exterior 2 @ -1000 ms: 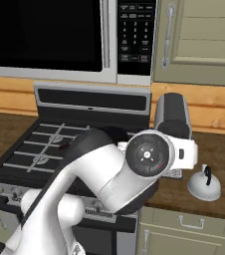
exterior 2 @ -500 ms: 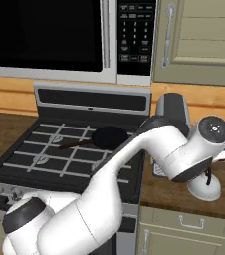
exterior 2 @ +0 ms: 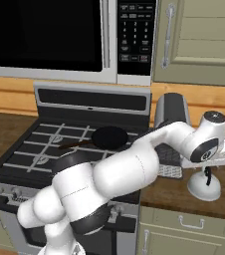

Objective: Pick the kettle from the counter and place it on a stove burner. Then turn the burner on.

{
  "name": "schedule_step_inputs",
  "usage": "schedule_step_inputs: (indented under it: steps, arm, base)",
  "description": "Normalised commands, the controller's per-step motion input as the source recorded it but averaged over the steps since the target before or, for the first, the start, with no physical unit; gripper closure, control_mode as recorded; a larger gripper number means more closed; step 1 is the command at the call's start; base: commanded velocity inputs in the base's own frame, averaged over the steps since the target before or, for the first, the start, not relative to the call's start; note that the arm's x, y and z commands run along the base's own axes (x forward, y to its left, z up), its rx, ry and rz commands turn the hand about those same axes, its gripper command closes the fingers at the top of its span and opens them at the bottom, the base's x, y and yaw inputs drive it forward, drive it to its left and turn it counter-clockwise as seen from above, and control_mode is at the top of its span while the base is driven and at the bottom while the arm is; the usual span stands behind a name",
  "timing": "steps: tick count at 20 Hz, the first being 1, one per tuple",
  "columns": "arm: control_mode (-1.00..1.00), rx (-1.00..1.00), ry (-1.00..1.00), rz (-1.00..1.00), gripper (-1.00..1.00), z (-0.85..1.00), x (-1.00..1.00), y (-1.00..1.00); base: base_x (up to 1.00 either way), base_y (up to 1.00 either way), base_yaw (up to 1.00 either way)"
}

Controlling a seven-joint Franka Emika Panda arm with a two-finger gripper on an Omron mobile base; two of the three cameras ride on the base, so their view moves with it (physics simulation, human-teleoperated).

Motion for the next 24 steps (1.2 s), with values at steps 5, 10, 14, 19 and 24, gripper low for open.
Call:
schedule_step_inputs:
  steps: [5,10,14,19,24]
  arm:
    - [-1.0,0.0,0.25,-0.01,-1.0,-0.46,0.22,-0.11]
    - [-1.0,0.05,0.0,0.0,-1.0,-0.32,0.15,-0.35]
    - [-1.0,0.03,0.0,0.0,-1.0,-0.35,0.09,-0.31]
    - [-1.0,0.06,-0.02,0.0,-1.0,-0.29,0.06,-0.11]
    - [-1.0,0.04,-0.03,0.0,1.0,-0.22,0.07,0.0]
  base:
    - [0.0,0.0,0.0]
    - [0.0,0.0,0.0]
    - [0.0,0.0,0.0]
    - [0.0,0.0,0.0]
    - [0.0,0.0,0.0]
